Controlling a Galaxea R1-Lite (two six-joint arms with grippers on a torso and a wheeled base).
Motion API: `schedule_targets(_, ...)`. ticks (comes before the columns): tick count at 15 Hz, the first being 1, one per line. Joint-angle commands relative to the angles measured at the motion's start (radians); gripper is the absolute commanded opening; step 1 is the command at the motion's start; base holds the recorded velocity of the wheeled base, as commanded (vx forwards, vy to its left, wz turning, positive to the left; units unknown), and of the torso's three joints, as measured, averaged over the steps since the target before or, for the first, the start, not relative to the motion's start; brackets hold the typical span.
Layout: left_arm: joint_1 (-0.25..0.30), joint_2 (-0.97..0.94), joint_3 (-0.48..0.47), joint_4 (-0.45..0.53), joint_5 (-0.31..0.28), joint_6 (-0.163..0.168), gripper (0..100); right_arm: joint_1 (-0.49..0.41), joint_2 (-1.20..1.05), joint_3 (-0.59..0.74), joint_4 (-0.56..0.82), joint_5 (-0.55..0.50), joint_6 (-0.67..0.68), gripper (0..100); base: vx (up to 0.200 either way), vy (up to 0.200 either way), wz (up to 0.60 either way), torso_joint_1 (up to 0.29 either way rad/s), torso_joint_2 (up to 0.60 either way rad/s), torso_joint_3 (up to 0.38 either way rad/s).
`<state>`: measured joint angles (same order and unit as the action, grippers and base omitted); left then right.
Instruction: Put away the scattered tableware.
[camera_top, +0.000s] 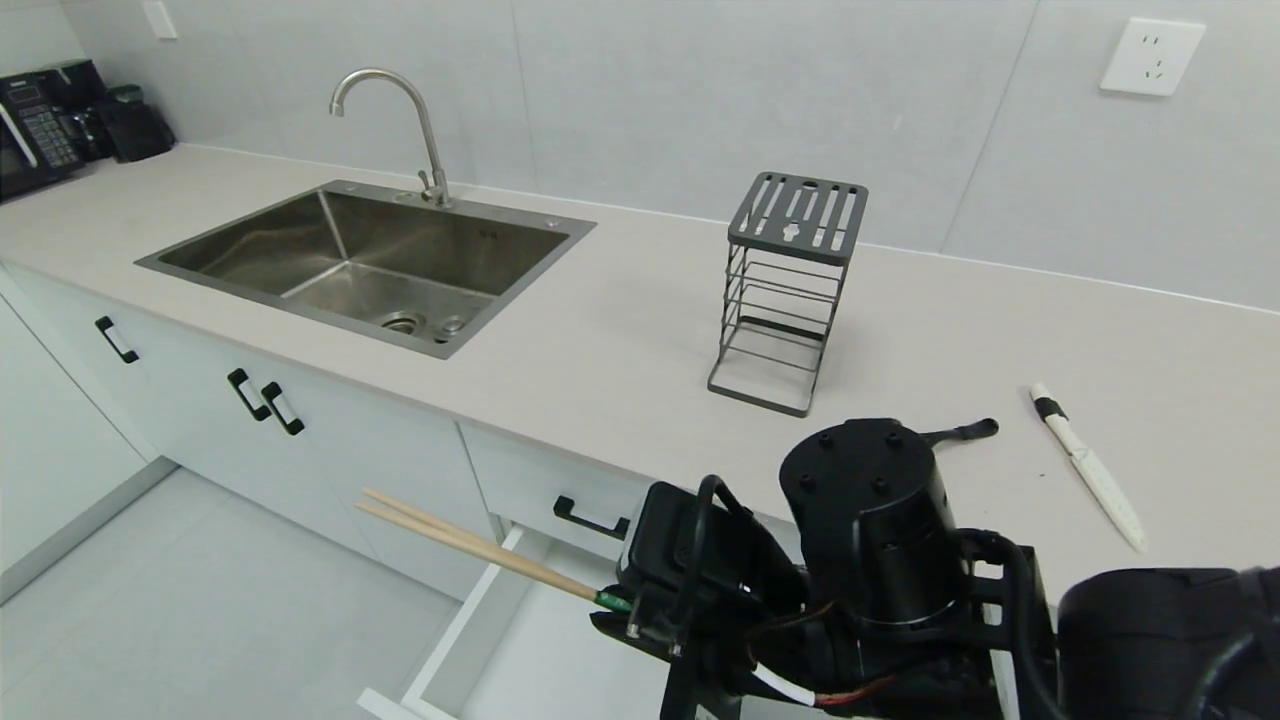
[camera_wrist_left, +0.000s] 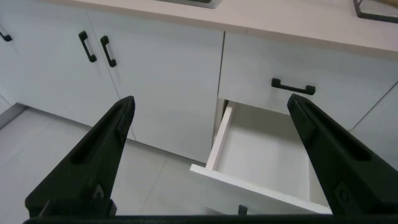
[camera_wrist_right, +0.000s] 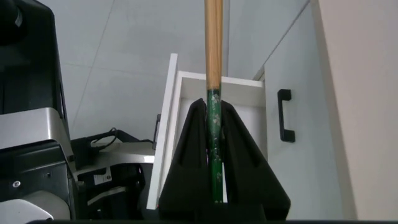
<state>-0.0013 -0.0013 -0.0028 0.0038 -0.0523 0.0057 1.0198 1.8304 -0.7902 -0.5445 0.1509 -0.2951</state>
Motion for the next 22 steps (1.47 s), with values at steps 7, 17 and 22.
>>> schedule_targets(7, 0.000, 0.001, 0.001, 0.001, 0.000, 0.000, 100, 0.025, 0.012, -0.006, 0.014, -0.082, -0.006, 0, 0.000, 0.000, 0.00, -0.175, 0.34, 0.161)
schedule_targets(17, 0.000, 0.001, 0.000, 0.001, 0.000, 0.000, 100, 0.043, 0.012, -0.058, 0.110, -0.258, -0.001, 0, 0.000, 0.000, 0.00, -0.168, 0.32, 0.157)
schedule_targets(22, 0.000, 0.001, 0.000, 0.001, 0.000, 0.000, 100, 0.043, 0.030, -0.119, 0.112, -0.223, 0.002, 0, 0.000, 0.000, 0.00, -0.018, 0.04, 0.019)
